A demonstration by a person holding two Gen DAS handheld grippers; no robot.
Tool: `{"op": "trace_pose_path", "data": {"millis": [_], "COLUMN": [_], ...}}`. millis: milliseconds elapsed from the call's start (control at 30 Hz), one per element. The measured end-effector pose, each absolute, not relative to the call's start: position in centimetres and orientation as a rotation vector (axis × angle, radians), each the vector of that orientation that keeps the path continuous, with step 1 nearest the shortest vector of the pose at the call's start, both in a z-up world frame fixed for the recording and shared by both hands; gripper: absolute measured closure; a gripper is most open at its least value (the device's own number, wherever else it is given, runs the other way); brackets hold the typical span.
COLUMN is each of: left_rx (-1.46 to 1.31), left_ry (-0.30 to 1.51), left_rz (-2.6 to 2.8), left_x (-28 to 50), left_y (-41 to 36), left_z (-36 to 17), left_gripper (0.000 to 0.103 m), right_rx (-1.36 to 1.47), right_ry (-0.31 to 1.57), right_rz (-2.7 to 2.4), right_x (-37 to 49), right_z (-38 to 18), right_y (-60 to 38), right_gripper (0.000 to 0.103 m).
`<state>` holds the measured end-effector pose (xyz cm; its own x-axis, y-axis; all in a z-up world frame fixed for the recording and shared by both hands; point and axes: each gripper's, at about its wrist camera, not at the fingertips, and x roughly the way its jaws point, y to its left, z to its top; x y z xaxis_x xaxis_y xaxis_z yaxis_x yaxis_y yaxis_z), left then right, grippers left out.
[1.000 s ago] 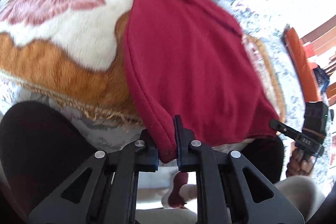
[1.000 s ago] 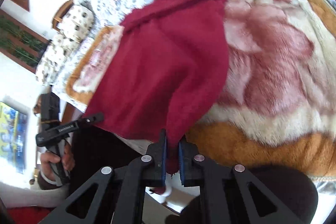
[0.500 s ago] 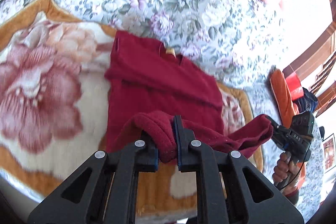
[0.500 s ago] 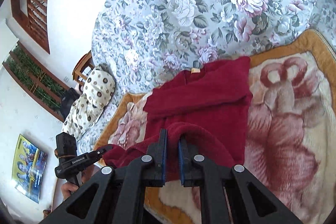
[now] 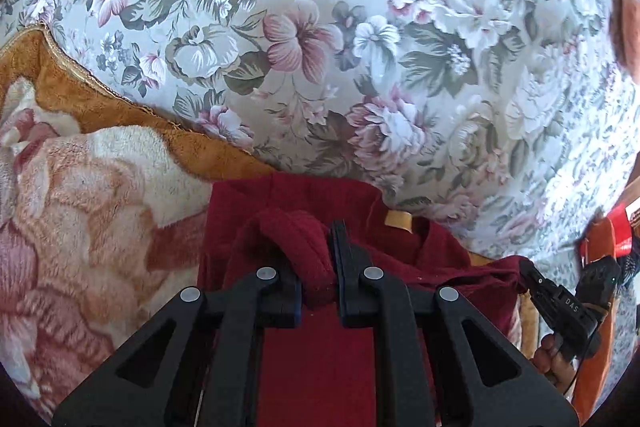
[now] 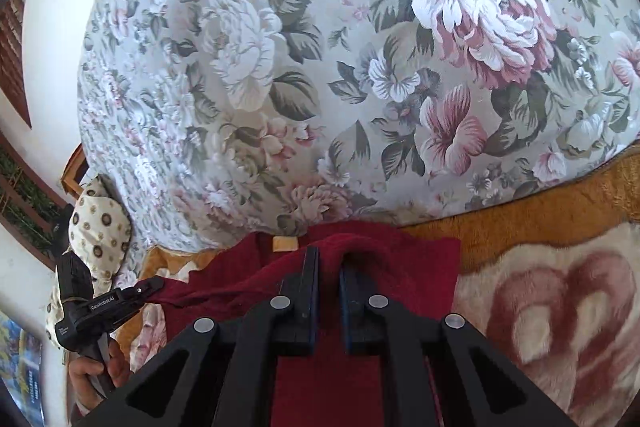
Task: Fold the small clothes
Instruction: 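Grasp the hem with both grippers and fold it up toward the collar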
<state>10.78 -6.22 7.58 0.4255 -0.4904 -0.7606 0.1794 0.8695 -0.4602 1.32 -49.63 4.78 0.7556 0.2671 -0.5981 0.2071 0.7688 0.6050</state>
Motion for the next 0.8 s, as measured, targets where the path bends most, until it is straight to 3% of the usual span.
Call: {"op": "trace_pose_path", "data": {"millis": [167, 233, 300, 333, 400, 467, 500, 800], "left_rx": [-0.313, -0.358, -0.380, -0.378, -0.394, -0.419, -0.439, -0.363], "left_ry": [1.135, 1.174, 1.168, 1.159, 1.125, 1.065, 1.027, 1.060], "left_rz": [-0.405, -0.411, -0.428, -0.425, -0.418, -0.387, -0.374, -0.412], "left_x": [13.9, 14.5, 14.5, 14.5, 14.0, 13.1, 12.4, 3.9], "left_y": [-7.1, -6.5, -5.8, -5.5, -4.7, -3.4, -2.6, -0.6], "left_z": [4.4, 3.9, 4.6, 5.1, 6.5, 8.1, 8.9, 8.0], "left_gripper": [0.090, 0.088, 0.084, 0.078, 0.065, 0.026, 0.023, 0.022], "right_rx": [0.715, 0.729, 0.783, 0.793, 0.785, 0.757, 0.734, 0.662], "right_ry": [0.807, 0.872, 0.797, 0.770, 0.726, 0.720, 0.727, 0.884], "right_rz": [-0.035, -0.049, -0.042, -0.057, -0.116, -0.110, -0.096, -0.046], "right_x": [6.1, 6.5, 4.8, 3.9, 1.7, 0.3, -0.2, -5.1], "right_z": [0.4, -0.6, 0.3, 1.0, 2.8, 4.0, 4.4, 1.7], "right_y": [-50.1, -50.3, -51.1, -51.5, -52.3, -52.5, -52.3, -47.8], "right_gripper": [0.095, 0.091, 0.085, 0.074, 0.065, 0.065, 0.065, 0.065]}}
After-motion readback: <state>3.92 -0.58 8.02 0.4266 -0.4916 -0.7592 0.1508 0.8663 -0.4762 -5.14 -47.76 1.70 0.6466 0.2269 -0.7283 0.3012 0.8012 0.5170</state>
